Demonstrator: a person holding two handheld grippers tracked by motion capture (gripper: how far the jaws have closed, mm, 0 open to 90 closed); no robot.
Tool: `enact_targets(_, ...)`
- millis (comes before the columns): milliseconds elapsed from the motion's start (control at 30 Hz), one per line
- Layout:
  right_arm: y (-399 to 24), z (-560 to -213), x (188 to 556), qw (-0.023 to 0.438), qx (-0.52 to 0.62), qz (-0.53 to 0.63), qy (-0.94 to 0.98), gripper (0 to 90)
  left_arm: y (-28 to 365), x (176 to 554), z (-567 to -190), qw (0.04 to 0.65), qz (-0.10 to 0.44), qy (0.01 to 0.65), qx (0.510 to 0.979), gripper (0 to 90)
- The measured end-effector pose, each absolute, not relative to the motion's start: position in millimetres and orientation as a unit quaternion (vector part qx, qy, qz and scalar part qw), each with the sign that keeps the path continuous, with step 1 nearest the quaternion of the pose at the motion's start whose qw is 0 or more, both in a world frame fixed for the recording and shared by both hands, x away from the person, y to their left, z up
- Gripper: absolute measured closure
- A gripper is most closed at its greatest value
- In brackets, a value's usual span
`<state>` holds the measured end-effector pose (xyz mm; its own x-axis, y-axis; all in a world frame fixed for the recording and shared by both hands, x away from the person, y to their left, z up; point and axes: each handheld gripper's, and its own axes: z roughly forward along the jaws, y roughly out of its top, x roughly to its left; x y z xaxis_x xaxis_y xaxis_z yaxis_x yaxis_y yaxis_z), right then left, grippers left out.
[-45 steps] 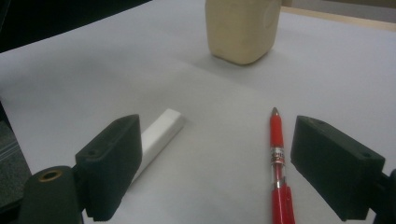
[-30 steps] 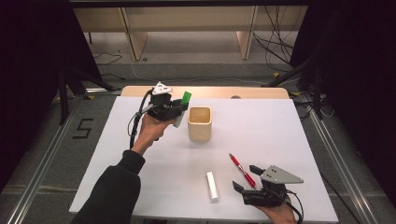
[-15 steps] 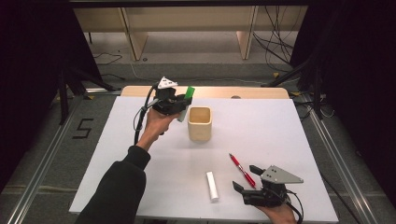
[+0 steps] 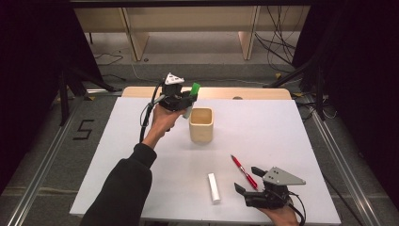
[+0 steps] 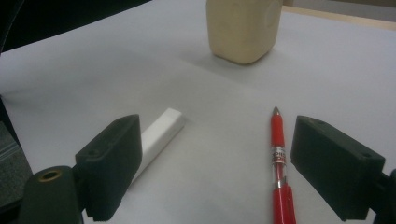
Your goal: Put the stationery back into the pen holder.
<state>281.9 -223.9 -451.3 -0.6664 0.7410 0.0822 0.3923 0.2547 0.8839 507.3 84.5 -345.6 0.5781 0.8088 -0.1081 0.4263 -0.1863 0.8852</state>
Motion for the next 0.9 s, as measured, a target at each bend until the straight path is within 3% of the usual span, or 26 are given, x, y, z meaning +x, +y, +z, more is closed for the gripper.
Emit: enact_targets(900,-224,-451,282,0.177,0.368,0.488,0.772,17.3,55,515,-354,0.488,0.181,0.410,0.749,66.4)
